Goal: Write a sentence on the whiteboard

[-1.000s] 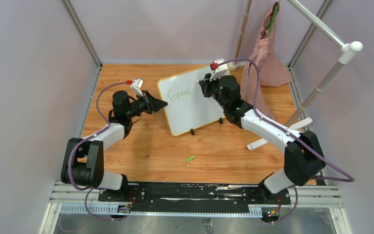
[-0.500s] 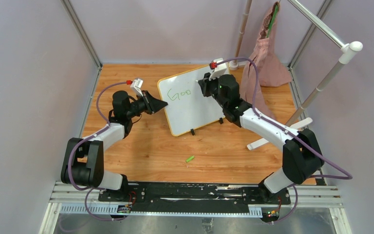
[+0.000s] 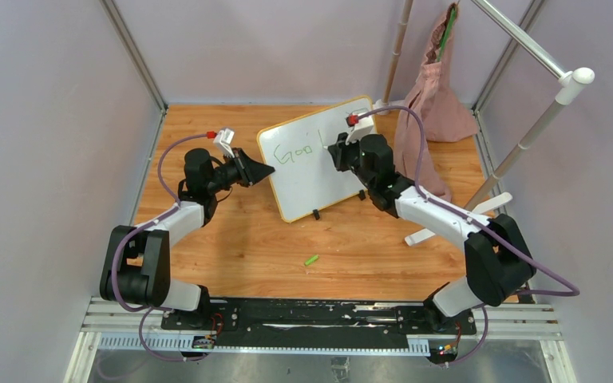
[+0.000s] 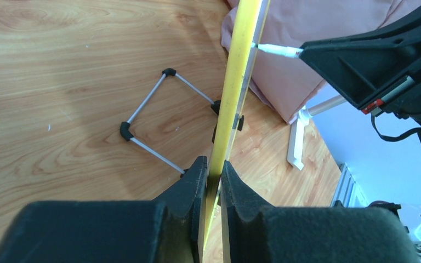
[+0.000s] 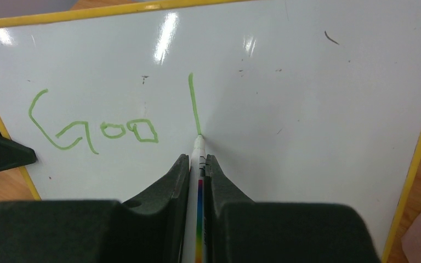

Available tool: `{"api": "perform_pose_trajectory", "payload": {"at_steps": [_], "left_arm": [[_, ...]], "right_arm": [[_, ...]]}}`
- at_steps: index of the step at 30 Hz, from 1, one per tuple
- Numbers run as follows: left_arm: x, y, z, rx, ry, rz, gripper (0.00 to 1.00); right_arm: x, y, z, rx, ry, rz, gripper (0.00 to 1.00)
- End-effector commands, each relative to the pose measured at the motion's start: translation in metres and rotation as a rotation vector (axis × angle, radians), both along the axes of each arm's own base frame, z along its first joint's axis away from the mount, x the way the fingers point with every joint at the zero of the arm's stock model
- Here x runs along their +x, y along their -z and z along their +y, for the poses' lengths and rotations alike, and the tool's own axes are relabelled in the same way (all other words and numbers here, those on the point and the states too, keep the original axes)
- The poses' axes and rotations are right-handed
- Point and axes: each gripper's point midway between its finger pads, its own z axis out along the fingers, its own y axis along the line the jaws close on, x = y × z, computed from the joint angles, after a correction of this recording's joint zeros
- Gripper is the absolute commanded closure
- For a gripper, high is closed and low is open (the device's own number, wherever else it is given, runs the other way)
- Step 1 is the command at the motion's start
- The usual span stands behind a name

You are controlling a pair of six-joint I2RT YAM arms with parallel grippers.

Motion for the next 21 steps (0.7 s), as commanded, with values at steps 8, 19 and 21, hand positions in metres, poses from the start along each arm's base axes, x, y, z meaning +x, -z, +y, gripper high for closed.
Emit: {"api": "perform_pose_trajectory", "payload": {"at_steps": [8, 19, 21], "left_arm": [[0.004, -0.018, 0.000, -0.005, -0.001, -0.068, 1.00], [0.005, -0.019, 0.000, -0.006, 0.000, -0.071, 1.00], [0.005, -0.019, 0.000, -0.006, 0.000, -0.070, 1.00]], "right_arm": [[0.001, -0.006, -0.004, 0.024, 0.008, -0.004, 1.00], [0.009, -0.028, 0.008, 0.044, -0.013, -0.037, 1.00], [0.008, -0.029, 0.011, 0.043, -0.023, -0.038, 1.00]]}}
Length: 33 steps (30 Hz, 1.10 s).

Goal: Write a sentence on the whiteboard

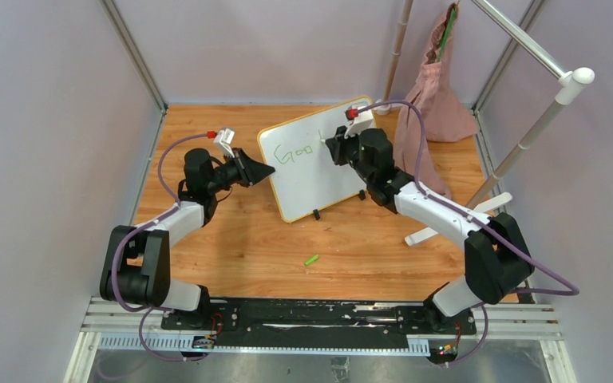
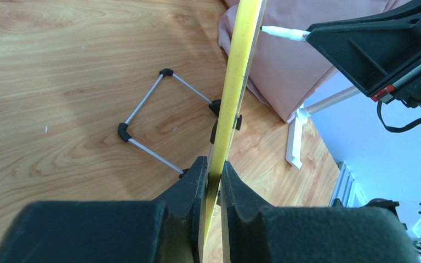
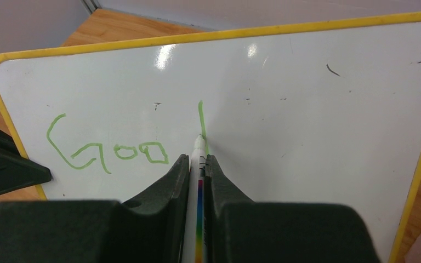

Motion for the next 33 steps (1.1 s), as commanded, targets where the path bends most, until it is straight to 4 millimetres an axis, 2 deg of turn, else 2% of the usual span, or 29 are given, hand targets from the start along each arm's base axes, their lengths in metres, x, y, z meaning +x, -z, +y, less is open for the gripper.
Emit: {"api": "perform_pose_trajectory", "payload": {"at_steps": [1, 11, 21, 33], "left_arm": [[0.005, -0.018, 0.001, -0.005, -0.004, -0.067, 1.00], [0.005, -0.019, 0.001, -0.007, -0.004, -0.067, 1.00], [0.005, -0.018, 0.001, -0.006, -0.004, -0.067, 1.00], [0.004, -0.018, 0.000, -0.006, -0.002, -0.066, 1.00]], "right_arm": [[0.004, -0.016, 0.009, 0.025, -0.021, -0.025, 1.00], [-0.010, -0.001, 0.020, 0.010, -0.067, 0.002, 1.00], [-0.018, 0.022, 0.012, -0.024, -0.058, 0.038, 1.00], [-0.010, 0.023, -0.008, -0.040, 0.008, 0.043, 1.00]]}}
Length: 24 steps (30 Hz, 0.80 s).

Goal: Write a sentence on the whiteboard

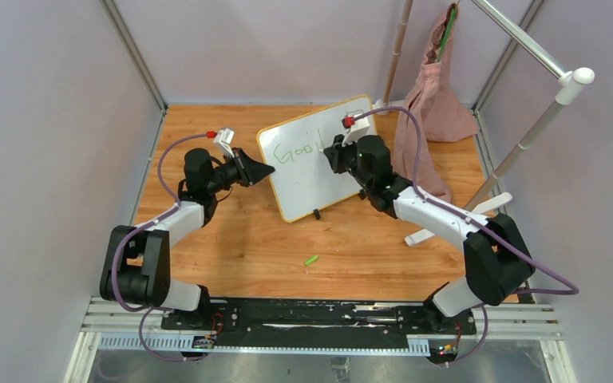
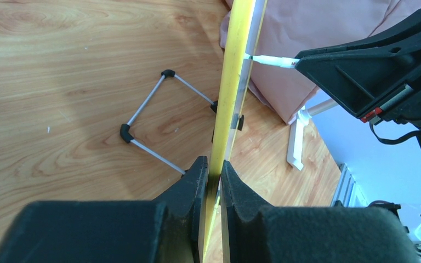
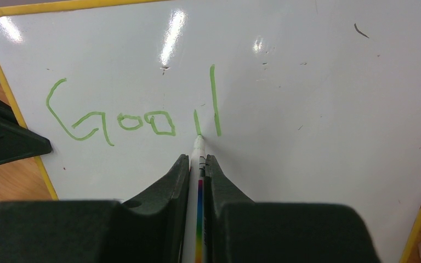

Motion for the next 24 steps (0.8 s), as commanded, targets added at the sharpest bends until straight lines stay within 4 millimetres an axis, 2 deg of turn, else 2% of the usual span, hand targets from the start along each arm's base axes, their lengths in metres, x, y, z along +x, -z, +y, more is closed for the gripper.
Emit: {"api": "perform_pose_trajectory", "payload": {"at_steps": [1, 10, 20, 24], "left_arm": [[0.004, -0.018, 0.000, -0.006, -0.002, -0.067, 1.00], [0.004, -0.018, 0.001, -0.005, -0.002, -0.067, 1.00], [0.004, -0.018, 0.001, -0.005, -0.002, -0.068, 1.00], [0.004, -0.018, 0.001, -0.005, -0.003, -0.068, 1.00]], "right_arm": [[0.003, 0.002, -0.016, -0.018, 0.053, 0.007, 1.00], [0.008, -0.005, -0.027, -0.009, 0.078, -0.001, 1.00], [-0.006, -0.038, -0.013, 0.076, 0.001, -0.053, 1.00], [-0.007, -0.043, -0.007, 0.079, -0.023, -0.058, 1.00]]}}
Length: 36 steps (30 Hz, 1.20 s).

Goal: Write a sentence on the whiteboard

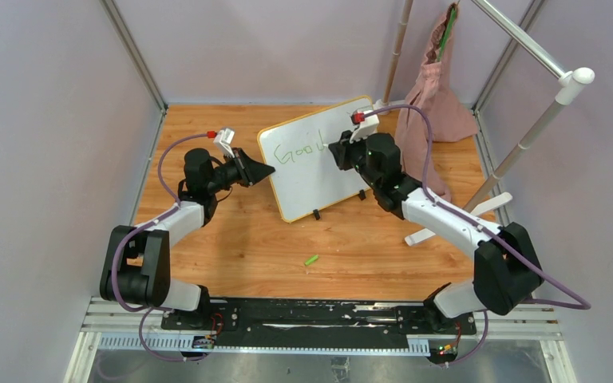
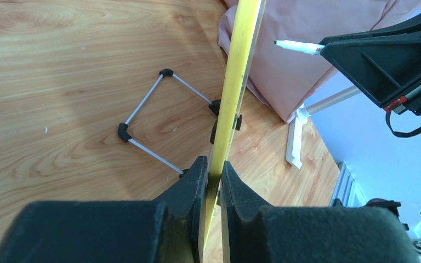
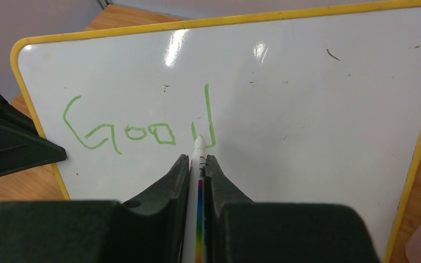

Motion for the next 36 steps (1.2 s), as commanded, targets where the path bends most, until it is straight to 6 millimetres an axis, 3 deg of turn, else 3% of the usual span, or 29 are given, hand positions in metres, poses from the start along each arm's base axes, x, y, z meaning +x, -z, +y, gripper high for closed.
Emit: {"api": "perform_pose_trajectory", "payload": {"at_steps": [1, 15, 36], "left_arm": [[0.004, -0.018, 0.001, -0.005, -0.003, -0.066, 1.00], [0.003, -0.019, 0.001, -0.004, 0.001, -0.072, 1.00], [0.002, -0.022, 0.000, -0.006, 0.006, -0.080, 1.00]], "right_arm": [[-0.005, -0.020, 0.011, 0.043, -0.054, -0.031, 1.00], [0.001, -0.018, 0.023, 0.034, -0.081, -0.019, 1.00], [0.018, -0.006, 0.016, 0.005, 0.003, -0.012, 1.00]]}}
